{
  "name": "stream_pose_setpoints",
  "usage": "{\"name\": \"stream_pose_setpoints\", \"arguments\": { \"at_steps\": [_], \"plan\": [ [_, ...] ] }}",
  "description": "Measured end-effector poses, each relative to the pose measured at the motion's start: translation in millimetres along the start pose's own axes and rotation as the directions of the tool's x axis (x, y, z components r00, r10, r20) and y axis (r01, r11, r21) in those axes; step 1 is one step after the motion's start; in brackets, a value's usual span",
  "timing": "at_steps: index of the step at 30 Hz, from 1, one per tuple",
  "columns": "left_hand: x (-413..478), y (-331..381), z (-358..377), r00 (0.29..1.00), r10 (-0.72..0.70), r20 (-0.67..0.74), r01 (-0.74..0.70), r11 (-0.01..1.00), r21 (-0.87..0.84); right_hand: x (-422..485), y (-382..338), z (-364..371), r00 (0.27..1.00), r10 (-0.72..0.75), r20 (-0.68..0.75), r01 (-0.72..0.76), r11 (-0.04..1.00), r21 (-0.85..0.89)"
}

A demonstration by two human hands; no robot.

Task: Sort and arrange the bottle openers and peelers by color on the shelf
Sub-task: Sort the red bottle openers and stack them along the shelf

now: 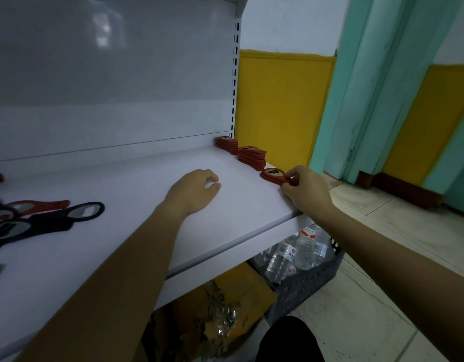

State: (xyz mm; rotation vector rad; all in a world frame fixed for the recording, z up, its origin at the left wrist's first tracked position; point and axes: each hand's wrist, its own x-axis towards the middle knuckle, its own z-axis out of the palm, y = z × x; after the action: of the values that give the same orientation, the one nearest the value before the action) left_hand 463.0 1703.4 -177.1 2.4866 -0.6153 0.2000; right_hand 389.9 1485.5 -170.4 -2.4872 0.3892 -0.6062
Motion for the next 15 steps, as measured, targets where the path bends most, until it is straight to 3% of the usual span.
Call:
{"name": "stream_pose_setpoints", "arguments": {
  "at_steps": [3, 6, 9, 12, 15],
  "plan": [
    [-3.2, 5.1, -0.8, 0.999, 0.013, -0.05, -0.012, 1.0, 0.003, -2.2, -3.2, 0.7, 0.999, -0.034, -0.028, 0.031, 0.994, -0.107],
    [-7.5, 9.9, -8.6, 0.991, 0.035, -0.128, -0.02, 0.994, 0.112, -9.5, -23.3, 3.0, 0.977, -0.209, -0.036, 0.202, 0.97, -0.134],
    [-14.9, -3.3, -31.2, 0.988, 0.017, -0.157, 0.015, 0.98, 0.199, -16.8, -61.4, 17.7, 0.914, -0.392, 0.103, 0.399, 0.915, -0.063],
    [-32.0, -34.4, -69.6, 0.984, 0.006, -0.178, 0.048, 0.954, 0.297, -24.7, -102.7, 48.2, 0.827, -0.485, 0.283, 0.501, 0.865, 0.019],
    [-54.4, -77.0, -118.1, 0.989, -0.055, -0.135, 0.098, 0.935, 0.341, -33.8, -146.0, 82.0, 0.742, -0.556, 0.374, 0.568, 0.818, 0.091]
  ]
}}
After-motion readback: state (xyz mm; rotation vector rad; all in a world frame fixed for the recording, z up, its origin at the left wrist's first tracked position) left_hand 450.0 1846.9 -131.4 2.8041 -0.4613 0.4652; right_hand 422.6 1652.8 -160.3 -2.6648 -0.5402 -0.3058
